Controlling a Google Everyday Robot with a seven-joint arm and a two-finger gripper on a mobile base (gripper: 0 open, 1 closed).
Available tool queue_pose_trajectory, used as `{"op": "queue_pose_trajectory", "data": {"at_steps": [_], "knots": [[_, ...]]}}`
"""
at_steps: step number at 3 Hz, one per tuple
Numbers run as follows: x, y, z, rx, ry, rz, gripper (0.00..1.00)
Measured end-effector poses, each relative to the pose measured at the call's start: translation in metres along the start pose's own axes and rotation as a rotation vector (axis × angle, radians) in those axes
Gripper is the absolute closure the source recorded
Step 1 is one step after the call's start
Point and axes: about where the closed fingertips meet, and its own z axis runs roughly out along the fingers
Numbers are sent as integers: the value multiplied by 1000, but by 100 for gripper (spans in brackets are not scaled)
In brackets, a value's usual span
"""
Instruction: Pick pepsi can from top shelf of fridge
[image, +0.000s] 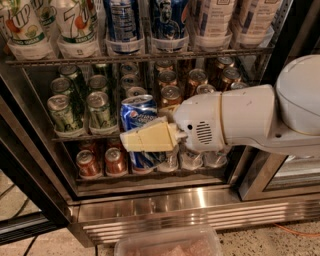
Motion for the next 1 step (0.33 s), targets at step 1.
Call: {"op": "queue_pose_trajectory", "data": {"at_steps": [1], "knots": [[0, 0, 0, 0, 0, 0, 100]]}}
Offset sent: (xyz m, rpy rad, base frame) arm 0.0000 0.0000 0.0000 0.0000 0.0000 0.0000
